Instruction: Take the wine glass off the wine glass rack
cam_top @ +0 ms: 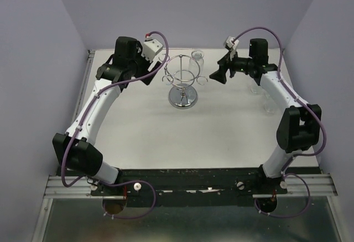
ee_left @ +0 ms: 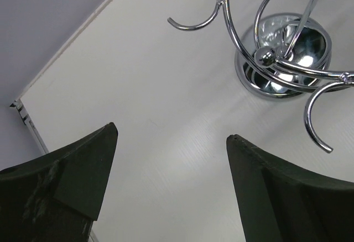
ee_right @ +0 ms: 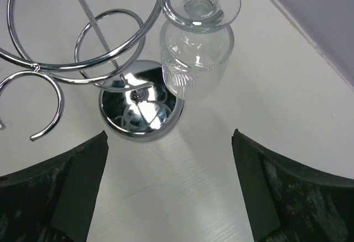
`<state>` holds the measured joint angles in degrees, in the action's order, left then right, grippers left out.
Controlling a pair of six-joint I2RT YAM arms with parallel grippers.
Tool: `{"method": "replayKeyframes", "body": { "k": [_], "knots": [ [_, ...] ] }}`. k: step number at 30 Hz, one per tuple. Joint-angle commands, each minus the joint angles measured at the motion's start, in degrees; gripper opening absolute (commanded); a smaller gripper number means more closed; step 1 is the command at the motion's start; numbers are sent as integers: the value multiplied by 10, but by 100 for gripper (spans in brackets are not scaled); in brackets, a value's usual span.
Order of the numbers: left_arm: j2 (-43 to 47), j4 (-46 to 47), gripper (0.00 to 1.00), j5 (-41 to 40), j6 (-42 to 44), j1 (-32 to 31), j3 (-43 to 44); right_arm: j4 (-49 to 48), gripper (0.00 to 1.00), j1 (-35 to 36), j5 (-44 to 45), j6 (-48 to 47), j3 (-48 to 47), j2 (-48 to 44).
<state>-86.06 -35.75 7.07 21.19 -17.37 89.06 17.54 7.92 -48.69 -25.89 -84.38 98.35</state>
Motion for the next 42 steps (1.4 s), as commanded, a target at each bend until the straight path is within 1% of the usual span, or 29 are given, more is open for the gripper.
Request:
{"method": "replayKeyframes", "body": {
  "k": [1, 4, 11, 15, 20, 24, 33, 39, 42],
  "knots": [
    [37, -70, 96, 16, 28, 4, 1, -222, 100, 4, -82, 22, 10, 30],
    [41, -99, 96, 15, 37, 4, 9, -267, 100, 4, -100, 49, -6, 67],
    [42, -135, 96, -3, 49, 4, 19, -312, 100, 5, -160, 99, -66, 150],
    [36, -149, 96, -13, 57, 5, 32, -309, 100, 8, -177, 100, -94, 184],
    [24, -150, 96, -21, 63, 5, 46, -277, 100, 17, -179, 66, -127, 215],
    [13, -148, 96, -22, 65, 8, 53, -276, 100, 24, -180, 68, -148, 238],
    [5, -144, 96, -27, 67, 15, 55, -233, 98, 36, -198, 55, -191, 279],
    [1, -145, 96, -30, 68, 16, 58, -235, 94, 43, -194, 65, -217, 299],
    [0, -144, 96, -29, 68, 19, 58, -236, 89, 45, -189, 65, -225, 305]
  ]
}}
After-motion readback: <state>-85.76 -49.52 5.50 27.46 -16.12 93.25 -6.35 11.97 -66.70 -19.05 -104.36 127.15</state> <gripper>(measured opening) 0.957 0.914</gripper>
